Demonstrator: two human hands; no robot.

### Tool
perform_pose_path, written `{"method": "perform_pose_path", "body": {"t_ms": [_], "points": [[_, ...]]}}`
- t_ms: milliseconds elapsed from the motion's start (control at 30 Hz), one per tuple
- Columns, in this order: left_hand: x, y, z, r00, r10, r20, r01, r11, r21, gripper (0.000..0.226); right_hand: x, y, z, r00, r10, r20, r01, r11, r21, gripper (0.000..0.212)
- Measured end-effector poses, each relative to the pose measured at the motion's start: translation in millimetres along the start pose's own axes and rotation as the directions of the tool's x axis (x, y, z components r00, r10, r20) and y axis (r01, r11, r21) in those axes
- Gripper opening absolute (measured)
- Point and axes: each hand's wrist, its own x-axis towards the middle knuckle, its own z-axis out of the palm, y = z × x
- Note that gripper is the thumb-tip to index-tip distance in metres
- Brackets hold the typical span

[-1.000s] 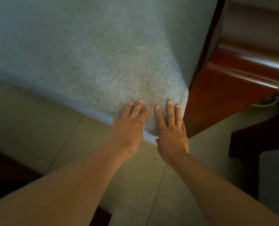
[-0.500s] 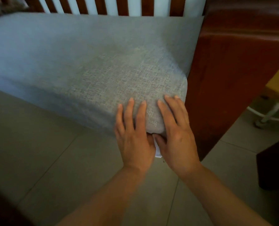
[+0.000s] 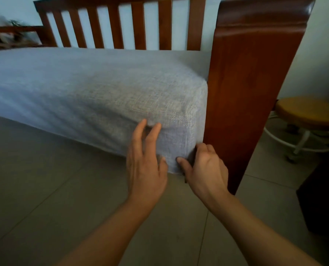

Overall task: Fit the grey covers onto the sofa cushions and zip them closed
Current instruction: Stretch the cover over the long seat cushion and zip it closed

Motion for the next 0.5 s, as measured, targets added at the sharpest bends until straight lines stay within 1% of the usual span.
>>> {"method": "perform_pose_path", "body": {"t_ms": [33,67,100,133,167,200,233,267,300,333,367,433,467,500], "points": [[-8,-4,0,0.998,-0.042,0.040,0.044,0.999,-0.030,0.068,1,-2,-1,1.000,0.013,-0.011,-0.013,1.000,-0.028,0.047],[-15,-10,-1,0.989,-0.114,0.092,0.120,0.991,-0.064,0.059,1,-4,-1,1.000,0.024,-0.019,-0.025,0.998,-0.055,0.046],[-20,-14,-1,0.966,-0.218,0.142,0.233,0.968,-0.096,0.050,1,-5,-2,0.999,0.031,-0.023,-0.033,0.996,-0.078,0.045],[-23,-18,0,0.919,-0.348,0.183,0.373,0.919,-0.126,0.043,2,-6,-2,0.999,0.031,-0.024,-0.033,0.995,-0.091,0.044],[-24,-21,2,0.847,-0.487,0.215,0.522,0.838,-0.159,0.036,2,-6,-1,0.999,0.023,-0.026,-0.025,0.995,-0.093,0.042],[-22,-22,3,0.748,-0.613,0.255,0.661,0.722,-0.204,0.030,3,-6,0,0.999,0.013,-0.029,-0.015,0.996,-0.084,0.040],[-17,-22,4,0.637,-0.698,0.328,0.771,0.580,-0.262,0.025,3,-5,2,0.999,0.004,-0.039,-0.006,0.998,-0.069,0.037],[-11,-19,5,0.531,-0.726,0.438,0.846,0.427,-0.319,0.023,3,-3,4,0.999,-0.007,-0.052,0.004,0.999,-0.051,0.034],[-6,-15,7,0.442,-0.701,0.560,0.893,0.285,-0.348,0.025,2,-2,7,0.998,-0.016,-0.066,0.014,0.999,-0.032,0.031],[-2,-11,9,0.374,-0.653,0.658,0.919,0.167,-0.357,0.027,1,0,9,0.997,-0.021,-0.079,0.020,1.000,-0.009,0.028],[2,-7,12,0.326,-0.612,0.720,0.931,0.076,-0.357,0.027,1,1,11,0.996,-0.022,-0.089,0.024,1.000,0.019,0.026],[6,0,19,0.260,-0.563,0.785,0.936,-0.054,-0.349,0.015,0,5,13,0.995,-0.014,-0.094,0.022,0.996,0.087,0.024],[6,2,22,0.244,-0.553,0.797,0.933,-0.092,-0.349,0.008,1,8,14,0.996,-0.014,-0.093,0.025,0.992,0.125,0.024],[6,2,26,0.244,-0.551,0.798,0.927,-0.109,-0.358,0.004,1,11,16,0.996,-0.013,-0.089,0.028,0.986,0.165,0.023]]}}
